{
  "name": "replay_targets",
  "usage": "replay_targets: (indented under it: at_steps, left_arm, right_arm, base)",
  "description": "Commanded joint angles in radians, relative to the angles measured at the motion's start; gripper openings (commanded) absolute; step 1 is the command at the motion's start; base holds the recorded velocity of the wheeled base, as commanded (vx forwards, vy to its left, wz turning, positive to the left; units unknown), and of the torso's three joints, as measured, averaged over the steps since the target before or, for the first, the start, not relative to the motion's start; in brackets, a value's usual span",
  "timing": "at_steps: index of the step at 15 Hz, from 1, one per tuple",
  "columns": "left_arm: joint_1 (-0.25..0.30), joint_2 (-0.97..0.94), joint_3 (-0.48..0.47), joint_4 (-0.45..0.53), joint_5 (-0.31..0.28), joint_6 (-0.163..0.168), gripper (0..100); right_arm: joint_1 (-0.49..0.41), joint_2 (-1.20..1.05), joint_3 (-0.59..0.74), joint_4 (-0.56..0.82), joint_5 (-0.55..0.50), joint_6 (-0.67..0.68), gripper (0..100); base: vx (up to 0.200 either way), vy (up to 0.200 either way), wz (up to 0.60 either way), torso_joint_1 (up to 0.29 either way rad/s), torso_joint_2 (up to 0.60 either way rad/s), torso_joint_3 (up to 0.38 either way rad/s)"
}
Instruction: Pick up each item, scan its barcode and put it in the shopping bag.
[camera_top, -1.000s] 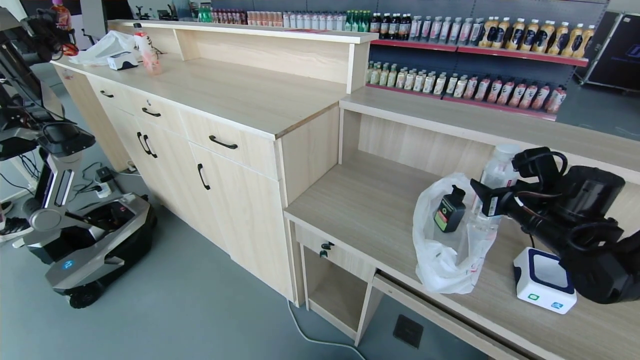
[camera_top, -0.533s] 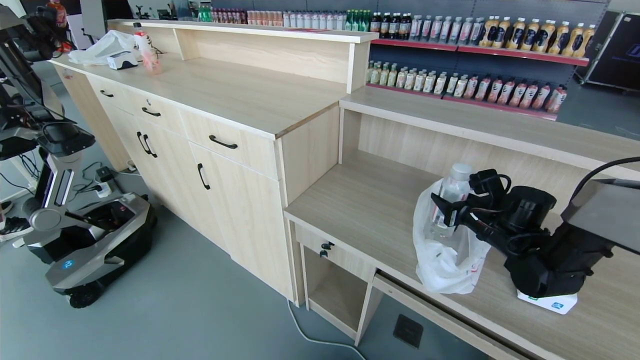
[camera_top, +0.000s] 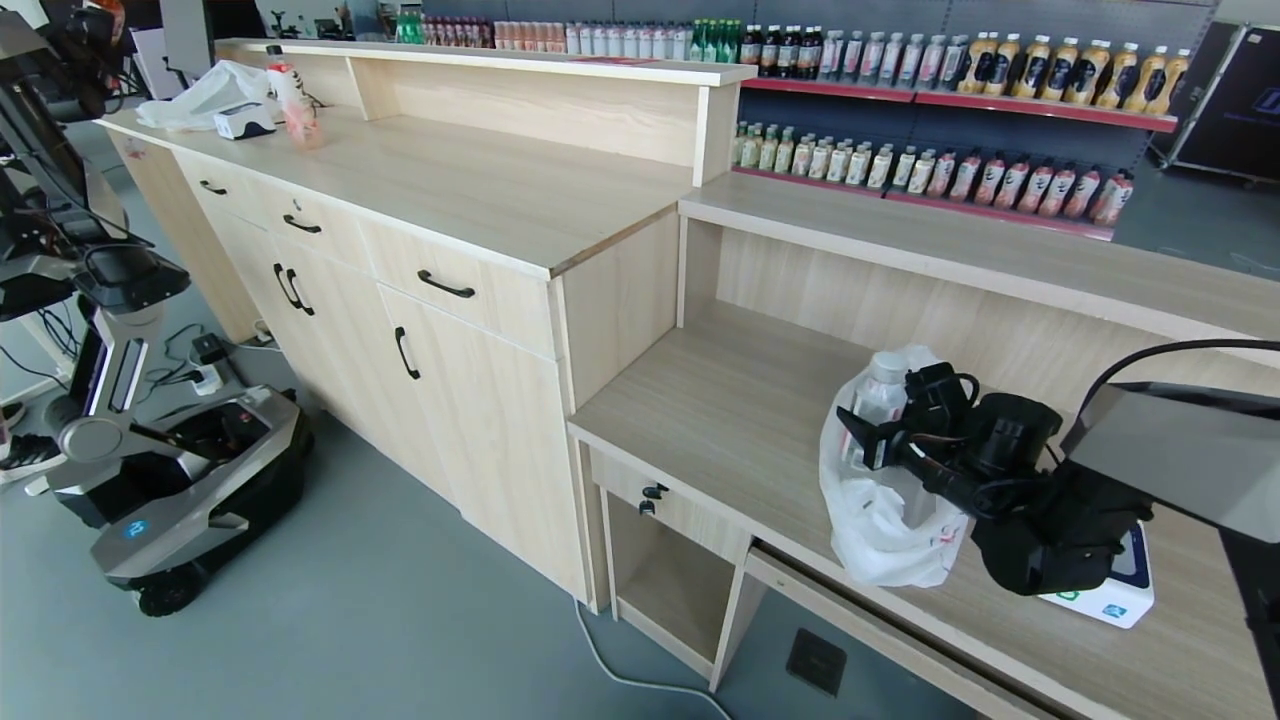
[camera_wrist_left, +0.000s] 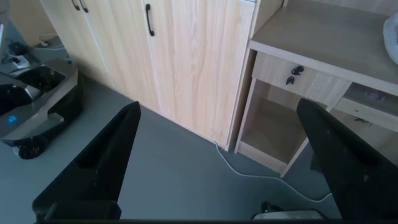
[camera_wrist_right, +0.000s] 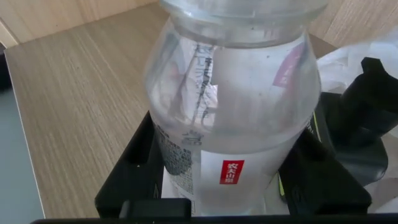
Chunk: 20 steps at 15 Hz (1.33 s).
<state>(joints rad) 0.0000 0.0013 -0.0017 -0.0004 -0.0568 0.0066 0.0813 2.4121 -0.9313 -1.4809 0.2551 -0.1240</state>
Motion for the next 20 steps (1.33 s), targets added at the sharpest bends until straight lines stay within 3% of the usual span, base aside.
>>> replay_targets:
  at_steps: [1,8,9,14,16,20]
  left_arm:
    - [0.0,0.0,0.0,-0.001,0.0,0.0,100]
    - [0.0,0.0,0.0,-0.001,0.0,0.001,100]
    - [0.0,0.0,0.0,0.0,0.0,0.001,100]
    - [0.0,0.0,0.0,-0.001,0.0,0.0,100]
    - [0.0,0.0,0.0,-0.001,0.0,0.0,100]
    - [0.0,0.0,0.0,-0.001,0.0,0.0,100]
  right_arm:
    - [0.0,0.036,0.002,-0.012,0.001,-0.003,0]
    - [-0.014,0.036,0.065,-0.035,0.001,-0.017,0]
    - [-0.015,0.035,0.077,-0.042,0.001,-0.017,100]
    - [-0.017,-0.064,0.094,-0.01,0.006,0.014,100]
    - [-0.009,-0.258,0.144,0.085,0.006,0.058,100]
    - [-0.015,-0.556,0.269,0.171,0.004,0.012,100]
  base:
    - [0.0,0.0,0.0,0.0,0.0,0.0]
    - [0.0,0.0,0.0,0.0,0.0,0.0]
    - [0.0,0.0,0.0,0.0,0.0,0.0]
    - [0.0,0.0,0.0,0.0,0.0,0.0]
    - [0.0,0.0,0.0,0.0,0.0,0.0]
    - [0.0,0.0,0.0,0.0,0.0,0.0]
